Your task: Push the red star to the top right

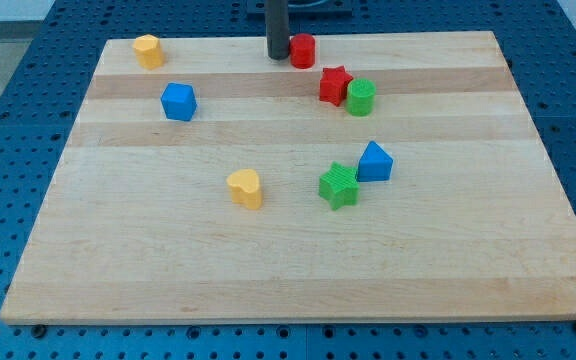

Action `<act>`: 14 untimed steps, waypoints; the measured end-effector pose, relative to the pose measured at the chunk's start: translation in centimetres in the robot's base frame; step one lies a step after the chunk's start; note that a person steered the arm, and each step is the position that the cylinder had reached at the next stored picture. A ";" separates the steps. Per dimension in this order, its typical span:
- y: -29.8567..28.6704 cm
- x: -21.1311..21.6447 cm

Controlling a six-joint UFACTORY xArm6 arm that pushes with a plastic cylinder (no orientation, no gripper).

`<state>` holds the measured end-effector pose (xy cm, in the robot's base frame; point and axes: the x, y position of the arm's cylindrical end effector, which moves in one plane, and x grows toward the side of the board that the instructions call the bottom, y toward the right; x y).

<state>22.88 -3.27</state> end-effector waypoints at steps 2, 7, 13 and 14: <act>-1.2 4.0; 8.7 8.4; 14.4 8.2; 17.0 7.1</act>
<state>30.00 13.72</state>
